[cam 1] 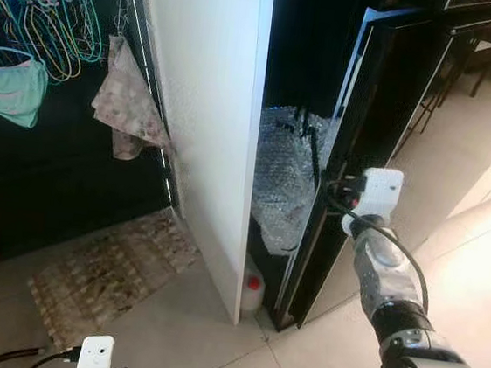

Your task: Restocking fridge

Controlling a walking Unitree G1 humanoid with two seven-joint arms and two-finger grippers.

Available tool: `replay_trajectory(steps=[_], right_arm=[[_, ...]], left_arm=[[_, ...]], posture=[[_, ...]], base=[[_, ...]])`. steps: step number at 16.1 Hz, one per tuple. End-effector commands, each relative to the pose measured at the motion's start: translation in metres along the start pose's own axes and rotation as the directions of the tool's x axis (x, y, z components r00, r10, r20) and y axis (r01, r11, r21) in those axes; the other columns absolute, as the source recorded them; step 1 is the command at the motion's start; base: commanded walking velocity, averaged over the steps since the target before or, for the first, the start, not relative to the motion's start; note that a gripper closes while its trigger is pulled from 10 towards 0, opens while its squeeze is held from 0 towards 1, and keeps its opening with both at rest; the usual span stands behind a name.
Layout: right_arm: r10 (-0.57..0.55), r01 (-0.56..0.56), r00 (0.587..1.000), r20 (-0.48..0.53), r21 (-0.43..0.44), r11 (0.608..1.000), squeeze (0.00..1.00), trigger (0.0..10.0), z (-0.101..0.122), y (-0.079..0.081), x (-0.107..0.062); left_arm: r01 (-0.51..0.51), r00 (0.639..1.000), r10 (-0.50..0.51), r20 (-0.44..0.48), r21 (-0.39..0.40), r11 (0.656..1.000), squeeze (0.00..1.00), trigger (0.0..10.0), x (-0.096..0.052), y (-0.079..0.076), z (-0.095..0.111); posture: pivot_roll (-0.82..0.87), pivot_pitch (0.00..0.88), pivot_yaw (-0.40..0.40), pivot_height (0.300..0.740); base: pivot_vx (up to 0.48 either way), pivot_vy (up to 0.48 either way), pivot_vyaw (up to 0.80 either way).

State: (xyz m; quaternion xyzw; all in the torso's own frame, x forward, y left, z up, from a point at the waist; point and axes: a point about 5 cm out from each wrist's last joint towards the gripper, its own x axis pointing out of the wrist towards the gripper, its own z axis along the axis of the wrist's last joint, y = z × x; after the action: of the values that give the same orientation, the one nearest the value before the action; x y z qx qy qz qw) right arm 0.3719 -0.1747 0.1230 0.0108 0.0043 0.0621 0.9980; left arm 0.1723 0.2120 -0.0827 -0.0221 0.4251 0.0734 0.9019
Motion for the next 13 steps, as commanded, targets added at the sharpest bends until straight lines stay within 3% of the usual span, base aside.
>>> replay_trajectory(steps=[1,2,6,9,10,13], right_arm=[[0.094,-0.094,0.995,-0.026,0.02,0.995,0.0,10.0,0.001,0.012,0.004],[0.148,-0.148,0.988,-0.035,0.006,0.989,0.0,10.0,0.001,0.019,0.006],[0.18,-0.184,0.982,-0.057,-0.085,0.979,0.0,10.0,0.005,0.022,0.01],[0.188,-0.192,0.981,-0.056,-0.083,0.978,0.0,10.0,0.009,0.022,0.013],[0.211,-0.214,0.975,-0.064,-0.043,0.976,0.0,10.0,0.008,0.026,0.014],[0.28,-0.283,0.957,-0.078,-0.036,0.958,0.0,10.0,0.014,0.041,0.02]], left_arm=[[-0.01,1.0,0.01,-0.001,0.018,1.0,0.0,10.0,0.0,0.004,0.002],[-0.011,1.0,0.011,0.001,0.019,1.0,0.0,10.0,0.0,0.005,0.002],[-0.01,1.0,0.01,0.016,0.021,1.0,0.0,10.0,0.001,0.004,0.006],[-0.006,1.0,0.006,0.019,0.022,1.0,0.0,10.0,0.001,0.002,0.007],[-0.006,1.0,0.005,0.02,0.02,1.0,0.0,10.0,0.001,0.001,0.007],[-0.009,1.0,0.008,0.028,0.015,1.0,0.0,10.0,0.001,0.0,0.008]], posture=[[-0.04,0.0,0.066,0.74],[-0.04,0.0,0.067,0.74],[-0.04,0.0,0.066,0.74],[-0.04,0.0,0.062,0.74],[-0.04,0.0,0.061,0.74],[-0.03,0.0,0.053,0.74]], base=[[0.0,0.0,0.0],[0.0,0.0,0.0],[0.0,0.0,0.0],[0.0,0.0,0.0],[0.0,0.0,0.0],[0.0,0.0,0.0]])
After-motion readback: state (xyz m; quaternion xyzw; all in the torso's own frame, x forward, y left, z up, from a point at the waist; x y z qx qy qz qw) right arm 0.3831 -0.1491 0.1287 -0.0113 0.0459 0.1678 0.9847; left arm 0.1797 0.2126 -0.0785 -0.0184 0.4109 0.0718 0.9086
